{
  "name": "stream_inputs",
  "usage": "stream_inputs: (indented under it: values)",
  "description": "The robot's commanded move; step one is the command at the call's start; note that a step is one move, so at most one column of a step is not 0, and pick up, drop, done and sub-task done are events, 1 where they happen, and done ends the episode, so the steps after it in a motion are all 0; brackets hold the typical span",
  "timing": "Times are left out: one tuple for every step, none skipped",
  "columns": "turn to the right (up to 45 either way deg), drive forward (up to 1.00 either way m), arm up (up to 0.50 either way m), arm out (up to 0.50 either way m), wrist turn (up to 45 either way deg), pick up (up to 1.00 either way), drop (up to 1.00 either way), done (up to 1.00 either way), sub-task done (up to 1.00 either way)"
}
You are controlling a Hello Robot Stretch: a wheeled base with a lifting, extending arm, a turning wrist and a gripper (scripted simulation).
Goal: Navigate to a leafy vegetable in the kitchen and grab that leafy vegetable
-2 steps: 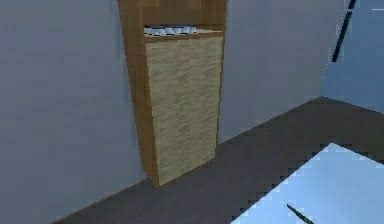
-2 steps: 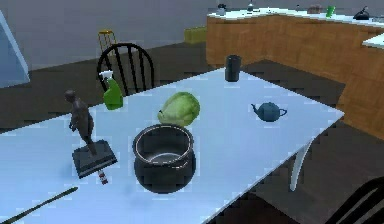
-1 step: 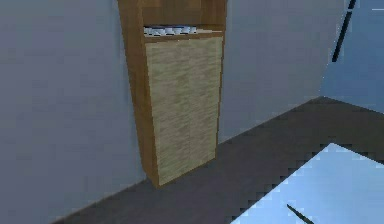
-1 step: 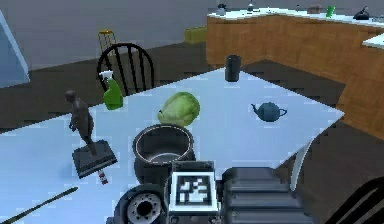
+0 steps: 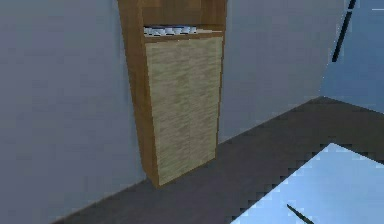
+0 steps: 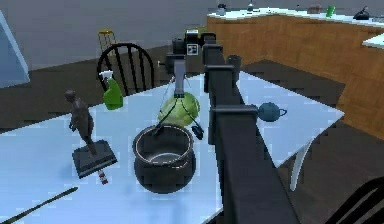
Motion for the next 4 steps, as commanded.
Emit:
stream_inputs:
  values:
    - [0.0,0.0,0.0,0.0,45.0,0.0,0.0,0.0,0.0]
    - [0.0,0.0,0.0,0.0,45.0,0.0,0.0,0.0,0.0]
    - [0.0,0.0,0.0,0.0,45.0,0.0,0.0,0.0,0.0]
    - [0.0,0.0,0.0,0.0,21.0,0.0,0.0,0.0,0.0]
